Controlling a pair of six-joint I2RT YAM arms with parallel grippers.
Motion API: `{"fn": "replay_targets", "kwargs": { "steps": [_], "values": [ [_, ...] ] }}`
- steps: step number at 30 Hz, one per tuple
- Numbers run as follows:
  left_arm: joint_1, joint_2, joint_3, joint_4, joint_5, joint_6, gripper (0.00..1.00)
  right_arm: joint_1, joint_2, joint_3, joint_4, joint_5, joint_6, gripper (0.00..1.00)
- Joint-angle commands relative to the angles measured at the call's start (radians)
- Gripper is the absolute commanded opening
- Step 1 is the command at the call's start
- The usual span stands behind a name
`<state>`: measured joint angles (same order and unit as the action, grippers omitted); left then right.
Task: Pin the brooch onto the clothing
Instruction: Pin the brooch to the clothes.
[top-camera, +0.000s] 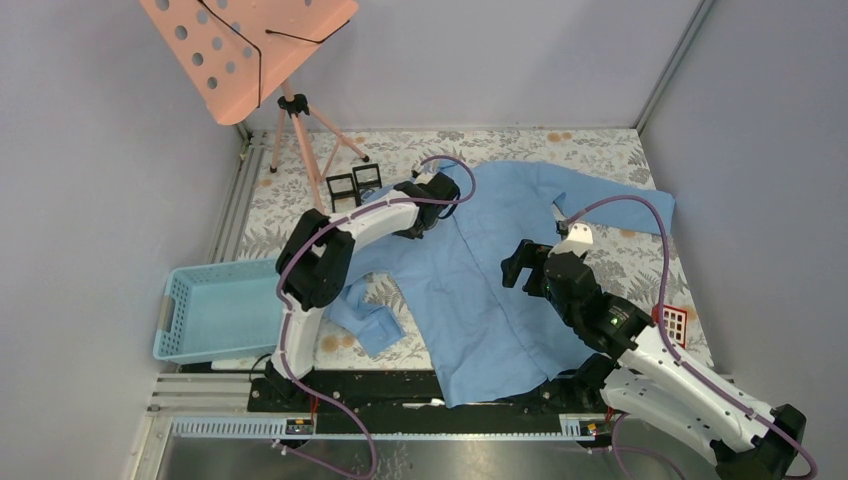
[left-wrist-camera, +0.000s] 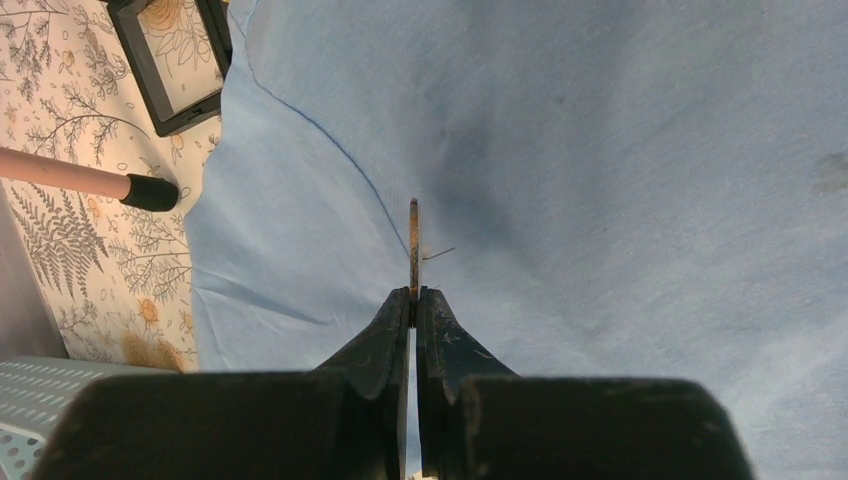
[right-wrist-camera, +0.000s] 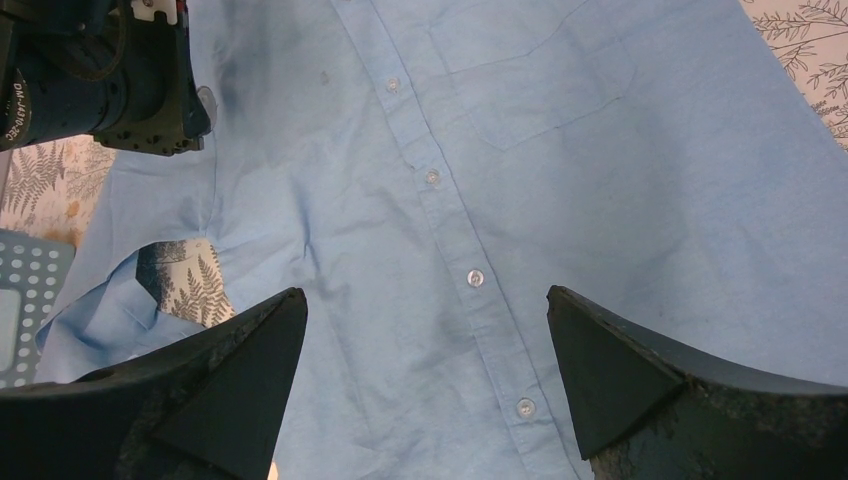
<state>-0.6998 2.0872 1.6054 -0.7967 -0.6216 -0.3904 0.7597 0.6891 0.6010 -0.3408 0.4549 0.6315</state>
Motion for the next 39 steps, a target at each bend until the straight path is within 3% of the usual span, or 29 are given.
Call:
{"fn": "replay_targets", "kwargs": {
  "steps": [1, 39],
  "values": [
    [-0.004, 0.022, 0.056, -0.018, -0.017, 0.000, 0.00, 0.006, 0.005, 0.000, 0.007, 0.035, 0.013, 0.98],
    [-0.054, 0.153, 0.196, -0.097, -0.064, 0.010, 0.00, 0.005, 0.008, -0.017, 0.008, 0.030, 0.019, 0.99]
  ]
}}
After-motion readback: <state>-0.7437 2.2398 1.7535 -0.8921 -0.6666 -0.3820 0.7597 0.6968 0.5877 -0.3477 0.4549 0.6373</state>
